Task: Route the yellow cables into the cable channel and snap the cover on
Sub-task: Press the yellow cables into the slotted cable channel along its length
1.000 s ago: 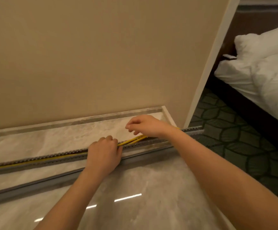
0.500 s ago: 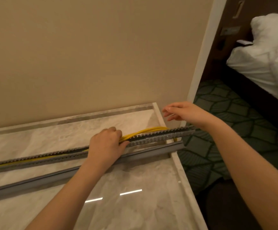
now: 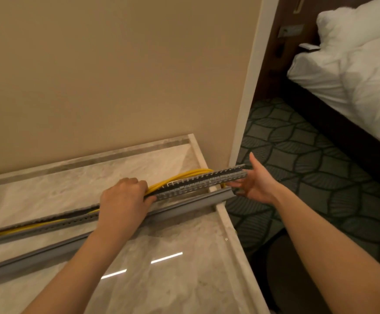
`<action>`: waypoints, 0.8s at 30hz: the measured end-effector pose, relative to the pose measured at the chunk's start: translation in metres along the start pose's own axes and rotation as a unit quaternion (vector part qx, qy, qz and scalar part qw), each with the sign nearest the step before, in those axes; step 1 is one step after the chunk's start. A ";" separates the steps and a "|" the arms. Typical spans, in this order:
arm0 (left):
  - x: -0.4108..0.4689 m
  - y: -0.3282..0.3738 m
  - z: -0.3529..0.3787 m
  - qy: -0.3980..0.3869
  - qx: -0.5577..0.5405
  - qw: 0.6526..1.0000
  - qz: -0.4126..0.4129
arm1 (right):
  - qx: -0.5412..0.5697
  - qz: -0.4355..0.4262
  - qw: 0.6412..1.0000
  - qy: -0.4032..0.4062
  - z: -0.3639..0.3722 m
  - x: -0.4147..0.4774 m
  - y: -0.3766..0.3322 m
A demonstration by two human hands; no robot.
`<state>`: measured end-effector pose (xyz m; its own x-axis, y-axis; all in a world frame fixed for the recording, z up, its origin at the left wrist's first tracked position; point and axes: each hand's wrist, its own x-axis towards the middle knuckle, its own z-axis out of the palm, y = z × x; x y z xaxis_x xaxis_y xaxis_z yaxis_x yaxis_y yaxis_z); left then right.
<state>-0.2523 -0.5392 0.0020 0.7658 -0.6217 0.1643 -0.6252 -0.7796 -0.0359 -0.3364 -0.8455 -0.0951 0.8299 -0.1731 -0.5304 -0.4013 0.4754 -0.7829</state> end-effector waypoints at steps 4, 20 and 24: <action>-0.004 0.002 0.000 -0.001 0.022 1.000 0.008 | -0.063 0.004 0.998 0.023 0.009 0.006 0.013; -0.011 0.009 0.003 0.016 0.078 0.996 0.044 | -0.116 -0.091 0.985 0.088 0.014 -0.008 -0.014; -0.013 0.006 0.004 0.017 0.059 0.998 0.025 | -0.121 -0.169 0.975 0.074 0.026 -0.017 -0.036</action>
<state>-0.2658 -0.5364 -0.0046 0.7268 -0.6594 0.1922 -0.6396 -0.7518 -0.1602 -0.3261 -0.8376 -0.0495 0.8728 -0.4155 -0.2561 -0.2094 0.1551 -0.9655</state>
